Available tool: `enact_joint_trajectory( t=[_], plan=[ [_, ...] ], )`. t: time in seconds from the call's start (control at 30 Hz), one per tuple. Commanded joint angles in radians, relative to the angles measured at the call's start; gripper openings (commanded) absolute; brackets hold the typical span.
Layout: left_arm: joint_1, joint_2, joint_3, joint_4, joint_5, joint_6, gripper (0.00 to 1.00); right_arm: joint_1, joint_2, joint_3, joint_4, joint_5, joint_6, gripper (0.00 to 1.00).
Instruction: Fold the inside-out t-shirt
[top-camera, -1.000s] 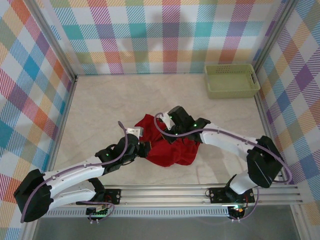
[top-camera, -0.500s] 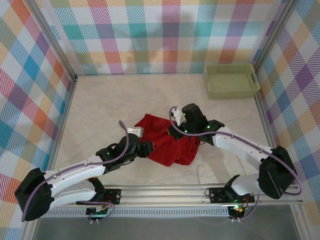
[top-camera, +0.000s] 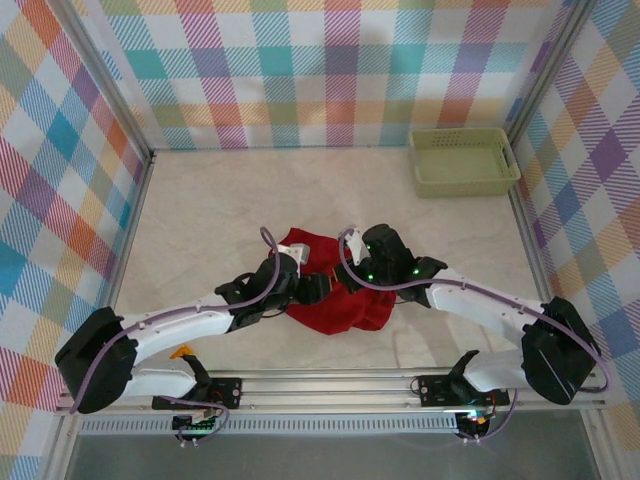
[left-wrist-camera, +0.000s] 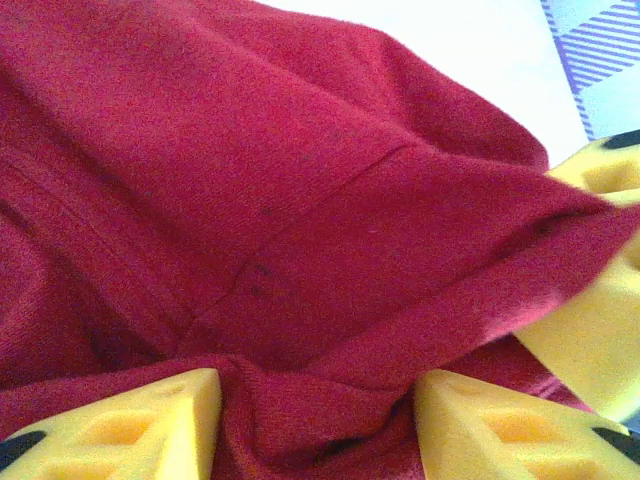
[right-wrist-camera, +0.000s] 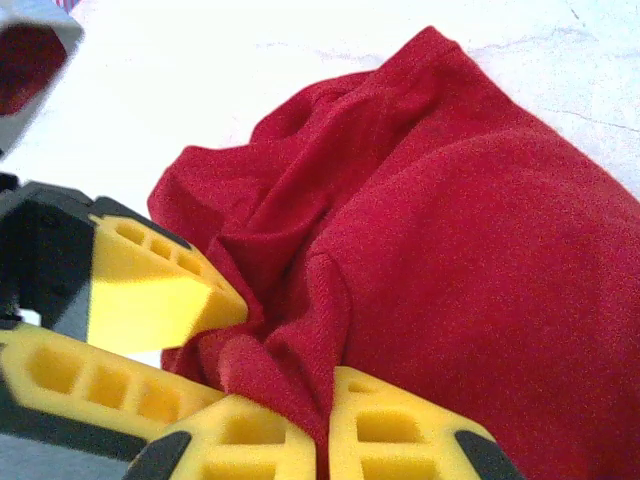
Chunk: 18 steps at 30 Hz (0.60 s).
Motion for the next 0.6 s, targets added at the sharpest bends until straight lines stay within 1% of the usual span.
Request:
enact_joint_trajectory(
  t=[0.0, 0.1, 0.2, 0.27, 0.33, 0.43, 0.5, 0.57],
  plan=[
    [-0.017, -0.001, 0.029, 0.031, 0.002, -0.008, 0.47, 0.004, -0.028, -0.024, 0.07, 0.019, 0.044, 0.09],
    [-0.016, 0.001, 0.033, 0.017, -0.016, -0.001, 0.36, 0.005, -0.026, -0.029, 0.06, 0.019, 0.046, 0.11],
    [-0.017, 0.009, 0.037, -0.003, -0.018, 0.01, 0.19, 0.004, -0.026, -0.01, -0.005, 0.017, 0.019, 0.21],
    [-0.02, 0.01, 0.037, -0.015, -0.011, 0.02, 0.09, 0.004, -0.024, 0.025, -0.087, 0.011, -0.031, 0.29],
    [-0.023, -0.001, 0.031, -0.006, 0.016, 0.033, 0.01, 0.003, -0.009, 0.075, -0.183, 0.005, -0.094, 0.36],
    [-0.042, -0.034, 0.023, 0.005, 0.028, 0.05, 0.0, 0.004, 0.035, 0.133, -0.293, -0.01, -0.172, 0.53],
    [-0.054, -0.051, 0.022, -0.007, 0.02, 0.064, 0.0, 0.004, 0.071, 0.163, -0.332, -0.033, -0.196, 0.6],
    [-0.058, -0.067, 0.015, -0.014, 0.019, 0.071, 0.0, 0.004, 0.103, 0.179, -0.337, -0.065, -0.204, 0.65]
  ],
)
